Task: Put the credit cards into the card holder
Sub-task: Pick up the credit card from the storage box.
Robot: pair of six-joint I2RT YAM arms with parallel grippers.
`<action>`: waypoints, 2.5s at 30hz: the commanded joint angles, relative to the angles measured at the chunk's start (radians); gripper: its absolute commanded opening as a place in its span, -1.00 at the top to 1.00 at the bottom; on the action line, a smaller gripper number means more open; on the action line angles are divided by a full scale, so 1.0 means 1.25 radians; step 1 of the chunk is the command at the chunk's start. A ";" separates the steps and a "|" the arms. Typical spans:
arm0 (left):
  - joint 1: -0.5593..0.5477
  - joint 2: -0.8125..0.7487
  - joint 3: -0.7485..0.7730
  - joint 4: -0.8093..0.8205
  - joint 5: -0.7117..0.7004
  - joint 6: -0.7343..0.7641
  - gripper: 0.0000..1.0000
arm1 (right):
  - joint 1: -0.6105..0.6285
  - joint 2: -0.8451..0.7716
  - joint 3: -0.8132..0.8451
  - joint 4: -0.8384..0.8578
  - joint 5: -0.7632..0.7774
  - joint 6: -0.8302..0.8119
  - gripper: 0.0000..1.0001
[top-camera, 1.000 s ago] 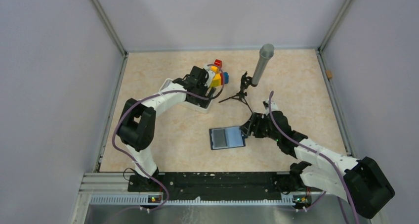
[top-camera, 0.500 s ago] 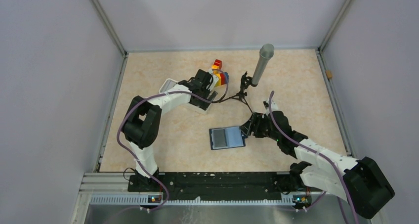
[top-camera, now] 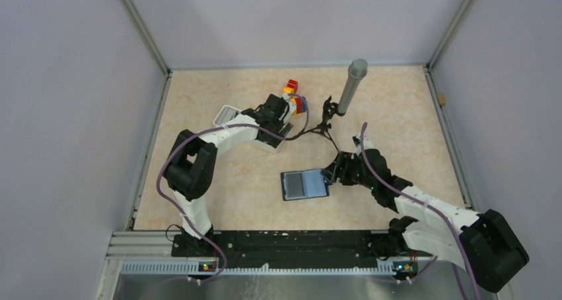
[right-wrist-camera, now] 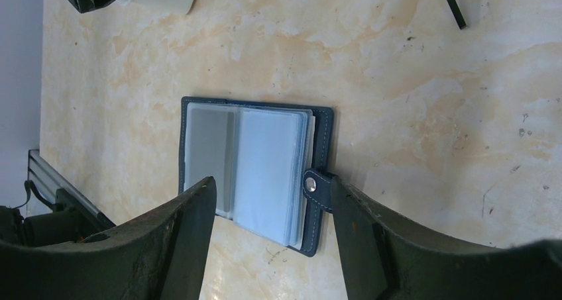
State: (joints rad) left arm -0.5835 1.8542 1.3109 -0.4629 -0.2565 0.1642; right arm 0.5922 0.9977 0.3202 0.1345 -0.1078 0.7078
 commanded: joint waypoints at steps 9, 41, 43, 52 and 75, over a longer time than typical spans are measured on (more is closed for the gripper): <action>-0.004 -0.068 0.002 0.013 -0.038 0.017 -0.47 | -0.009 0.008 -0.001 0.038 -0.010 0.006 -0.26; -0.024 -0.093 -0.005 -0.023 -0.008 -0.002 0.70 | -0.009 0.019 0.000 0.042 -0.021 0.009 -0.26; -0.025 -0.102 -0.005 -0.027 0.003 -0.008 0.83 | -0.009 0.017 0.000 0.041 -0.021 0.010 -0.26; -0.024 -0.137 -0.018 -0.057 0.086 -0.077 1.00 | -0.009 -0.010 0.014 0.008 -0.010 0.007 -0.26; -0.023 -0.635 -0.372 0.319 0.386 -0.529 1.00 | -0.009 -0.081 0.013 0.359 -0.177 0.134 -0.49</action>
State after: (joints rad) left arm -0.6121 1.1385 0.9348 -0.2928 -0.0151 -0.3374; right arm 0.5903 0.8749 0.3214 0.3336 -0.2409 0.7948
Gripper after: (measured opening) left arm 0.001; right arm 0.743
